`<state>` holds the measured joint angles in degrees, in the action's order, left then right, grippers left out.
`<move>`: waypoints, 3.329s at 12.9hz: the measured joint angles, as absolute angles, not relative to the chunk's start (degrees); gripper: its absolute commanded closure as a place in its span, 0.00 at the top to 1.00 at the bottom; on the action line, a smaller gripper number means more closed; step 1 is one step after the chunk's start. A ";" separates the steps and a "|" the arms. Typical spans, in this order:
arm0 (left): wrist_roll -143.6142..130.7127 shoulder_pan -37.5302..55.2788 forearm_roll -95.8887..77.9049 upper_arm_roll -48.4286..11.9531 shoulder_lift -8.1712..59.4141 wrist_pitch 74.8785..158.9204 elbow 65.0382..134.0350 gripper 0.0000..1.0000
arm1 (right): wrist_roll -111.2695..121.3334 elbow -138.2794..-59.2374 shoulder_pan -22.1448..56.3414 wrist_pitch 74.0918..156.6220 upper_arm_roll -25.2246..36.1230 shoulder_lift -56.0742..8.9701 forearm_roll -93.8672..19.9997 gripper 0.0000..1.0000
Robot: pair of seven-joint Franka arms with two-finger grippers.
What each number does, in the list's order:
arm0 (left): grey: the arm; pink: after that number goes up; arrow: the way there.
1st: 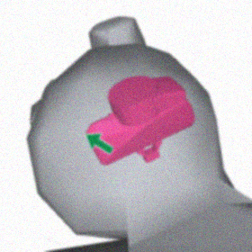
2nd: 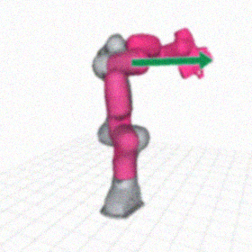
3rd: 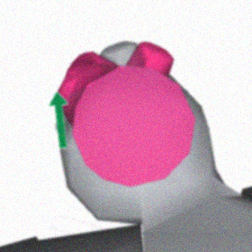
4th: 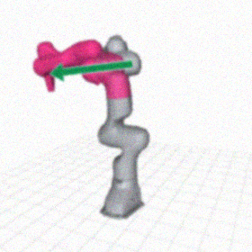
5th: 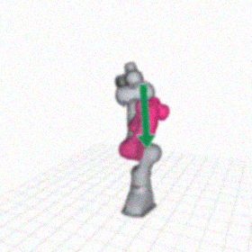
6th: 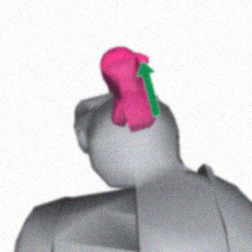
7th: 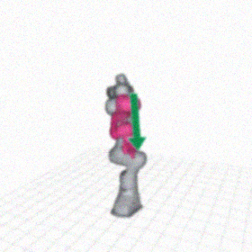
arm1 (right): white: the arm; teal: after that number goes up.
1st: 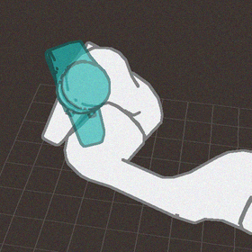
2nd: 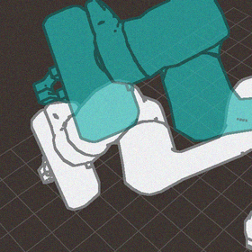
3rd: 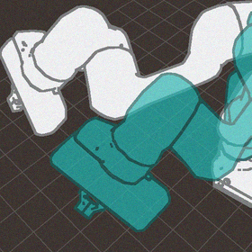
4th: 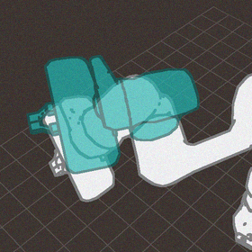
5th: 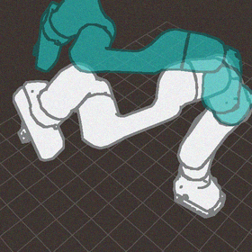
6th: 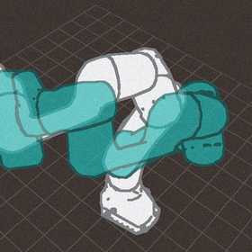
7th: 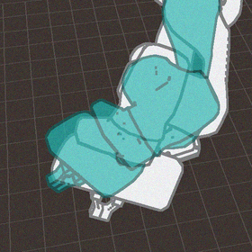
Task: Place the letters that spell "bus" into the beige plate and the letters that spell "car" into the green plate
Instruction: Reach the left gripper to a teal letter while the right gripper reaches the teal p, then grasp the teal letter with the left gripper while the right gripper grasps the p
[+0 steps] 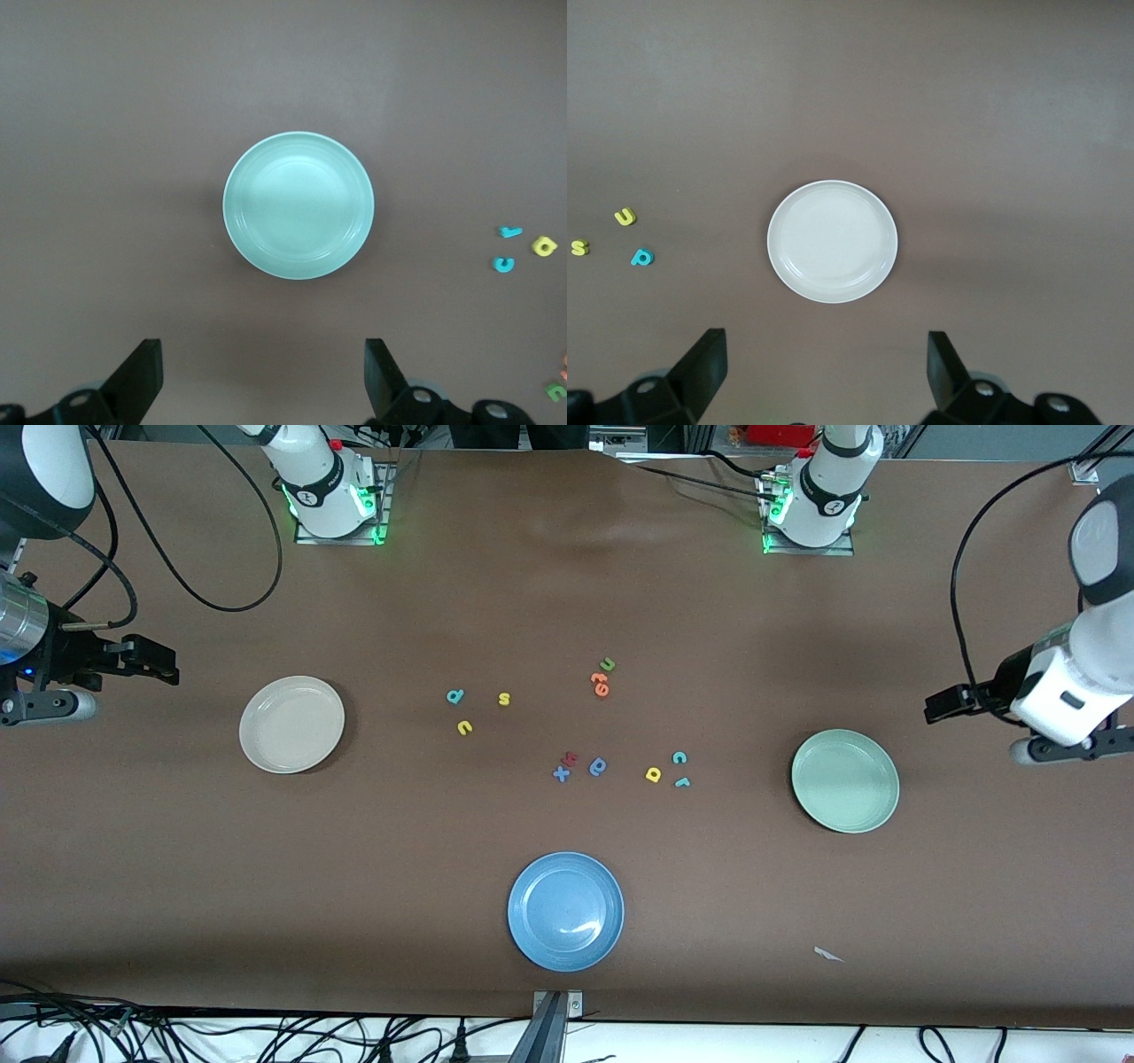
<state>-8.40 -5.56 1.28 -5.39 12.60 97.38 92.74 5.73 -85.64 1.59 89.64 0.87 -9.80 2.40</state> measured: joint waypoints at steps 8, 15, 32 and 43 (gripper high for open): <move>-17.47 6.77 1.01 -7.06 29.47 114.35 90.74 1.00 | 5.19 -85.54 1.63 89.61 1.46 -9.85 2.40 1.00; -28.91 19.01 1.01 -7.10 38.93 129.90 94.14 1.00 | 4.21 -85.77 2.67 89.77 0.94 -13.20 -4.06 1.00; -31.31 21.36 1.02 -6.91 35.86 142.33 107.41 0.53 | -23.93 -114.67 9.12 130.22 -13.58 -17.03 -4.47 1.00; -32.51 21.76 1.02 -6.91 36.06 142.33 107.55 0.25 | -33.01 -129.95 12.99 151.21 -18.57 -18.75 -2.92 1.00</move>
